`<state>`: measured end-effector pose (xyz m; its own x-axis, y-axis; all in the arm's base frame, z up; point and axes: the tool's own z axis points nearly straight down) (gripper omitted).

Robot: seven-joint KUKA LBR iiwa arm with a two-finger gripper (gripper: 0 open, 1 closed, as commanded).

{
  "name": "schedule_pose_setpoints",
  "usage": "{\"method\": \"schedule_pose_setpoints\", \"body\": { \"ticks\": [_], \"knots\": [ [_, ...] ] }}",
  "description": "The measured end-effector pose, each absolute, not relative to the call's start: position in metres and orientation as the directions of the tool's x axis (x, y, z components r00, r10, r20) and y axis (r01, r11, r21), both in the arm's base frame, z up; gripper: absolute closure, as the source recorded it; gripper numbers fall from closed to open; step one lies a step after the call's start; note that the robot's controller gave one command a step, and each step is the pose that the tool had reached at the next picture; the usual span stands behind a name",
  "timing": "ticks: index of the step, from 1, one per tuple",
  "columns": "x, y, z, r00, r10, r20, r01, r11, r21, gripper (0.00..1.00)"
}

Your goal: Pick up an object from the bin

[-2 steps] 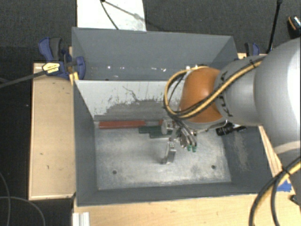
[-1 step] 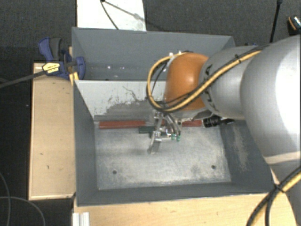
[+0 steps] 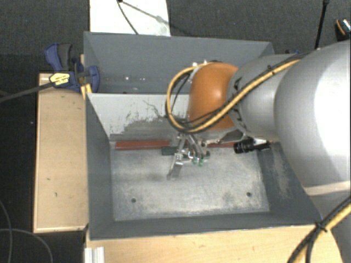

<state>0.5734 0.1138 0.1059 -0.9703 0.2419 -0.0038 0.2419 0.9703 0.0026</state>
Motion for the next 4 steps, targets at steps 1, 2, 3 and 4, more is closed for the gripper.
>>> {"method": "schedule_pose_setpoints", "body": {
  "ticks": [1, 2, 3, 4],
  "knots": [
    [0.589, 0.100, 0.069, -0.883, 0.469, -0.003, 0.469, 0.883, 0.002, 0.00],
    [0.590, 0.100, 0.070, -0.886, 0.464, -0.004, 0.464, 0.886, 0.002, 0.00],
    [0.590, 0.100, 0.070, -0.887, 0.462, -0.005, 0.462, 0.887, 0.002, 1.00],
    [0.592, 0.100, 0.120, -0.890, 0.456, -0.006, 0.456, 0.890, 0.004, 1.00]
  ]
}}
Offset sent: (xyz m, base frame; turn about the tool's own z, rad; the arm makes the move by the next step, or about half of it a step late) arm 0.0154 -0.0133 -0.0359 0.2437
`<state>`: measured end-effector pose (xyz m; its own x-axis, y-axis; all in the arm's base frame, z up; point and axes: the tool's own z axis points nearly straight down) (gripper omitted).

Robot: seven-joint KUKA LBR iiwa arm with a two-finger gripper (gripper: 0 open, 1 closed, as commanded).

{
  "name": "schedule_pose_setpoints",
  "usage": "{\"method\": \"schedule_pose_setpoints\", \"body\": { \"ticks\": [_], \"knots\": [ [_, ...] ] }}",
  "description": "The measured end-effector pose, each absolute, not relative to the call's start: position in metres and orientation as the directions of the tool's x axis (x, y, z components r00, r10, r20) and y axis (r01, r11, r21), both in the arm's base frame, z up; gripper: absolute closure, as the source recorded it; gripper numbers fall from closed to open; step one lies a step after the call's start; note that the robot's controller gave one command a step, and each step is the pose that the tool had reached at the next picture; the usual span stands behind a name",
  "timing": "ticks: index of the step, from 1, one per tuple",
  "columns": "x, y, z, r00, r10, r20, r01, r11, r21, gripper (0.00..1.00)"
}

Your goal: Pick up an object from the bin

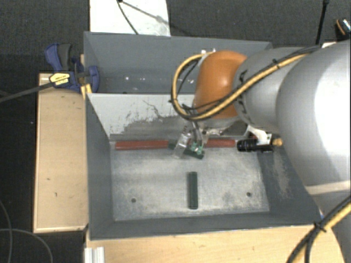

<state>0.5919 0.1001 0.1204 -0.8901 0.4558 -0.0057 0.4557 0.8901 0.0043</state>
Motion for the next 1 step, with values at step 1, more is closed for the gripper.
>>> {"method": "schedule_pose_setpoints", "body": {
  "ticks": [1],
  "knots": [
    [0.5936, 0.1001, 0.1689, -0.894, 0.448, -0.006, 0.448, 0.894, 0.005, 1.00]
  ]
}}
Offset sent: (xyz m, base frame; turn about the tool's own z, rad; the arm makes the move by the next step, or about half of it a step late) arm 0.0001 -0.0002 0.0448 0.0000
